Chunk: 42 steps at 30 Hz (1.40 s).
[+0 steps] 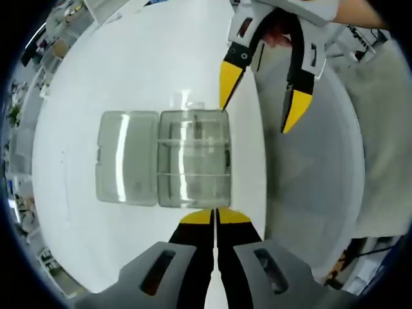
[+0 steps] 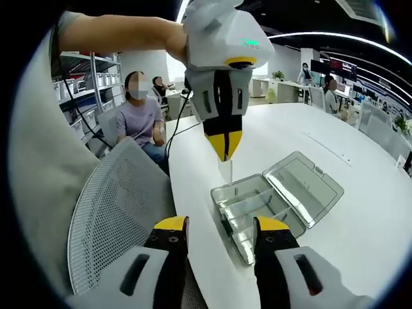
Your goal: Insert the divider into the dual guide fixture by aligning both edges with the guide slots and pushing it downward to the bottom, including one-sided entry, uneven engagement, binding, and posture correction.
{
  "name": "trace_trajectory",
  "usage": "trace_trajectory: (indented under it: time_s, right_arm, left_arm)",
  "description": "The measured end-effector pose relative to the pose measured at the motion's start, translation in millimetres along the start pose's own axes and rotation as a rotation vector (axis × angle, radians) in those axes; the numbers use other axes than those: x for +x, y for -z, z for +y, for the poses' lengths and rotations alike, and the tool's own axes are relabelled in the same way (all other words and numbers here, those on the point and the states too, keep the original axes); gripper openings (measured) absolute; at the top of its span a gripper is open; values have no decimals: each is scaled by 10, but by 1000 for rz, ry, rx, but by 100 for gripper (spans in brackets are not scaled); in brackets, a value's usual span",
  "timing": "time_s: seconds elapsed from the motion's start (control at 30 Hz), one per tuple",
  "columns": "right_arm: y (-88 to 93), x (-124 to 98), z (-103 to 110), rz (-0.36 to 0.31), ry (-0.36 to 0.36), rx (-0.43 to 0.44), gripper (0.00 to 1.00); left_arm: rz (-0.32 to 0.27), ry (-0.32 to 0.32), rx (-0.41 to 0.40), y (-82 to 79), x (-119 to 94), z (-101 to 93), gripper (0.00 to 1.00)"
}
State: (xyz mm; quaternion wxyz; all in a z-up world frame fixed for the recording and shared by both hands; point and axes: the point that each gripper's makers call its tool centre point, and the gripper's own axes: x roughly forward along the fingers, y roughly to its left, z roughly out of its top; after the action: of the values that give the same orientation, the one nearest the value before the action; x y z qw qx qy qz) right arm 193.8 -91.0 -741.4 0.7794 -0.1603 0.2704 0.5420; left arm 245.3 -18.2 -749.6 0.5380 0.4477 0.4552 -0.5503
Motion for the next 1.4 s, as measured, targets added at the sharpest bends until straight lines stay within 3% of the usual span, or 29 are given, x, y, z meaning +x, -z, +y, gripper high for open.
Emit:
trace_trajectory:
  time_s: [0.43,1.4]
  right_arm:
    - [0,-75,47,24,28,-29,46]
    - [132,-100,26,32,25,33,48]
  left_arm:
    - [55,-19,-5,-38,96,133,0]
    - [88,-20,-29,-16,340,288,0]
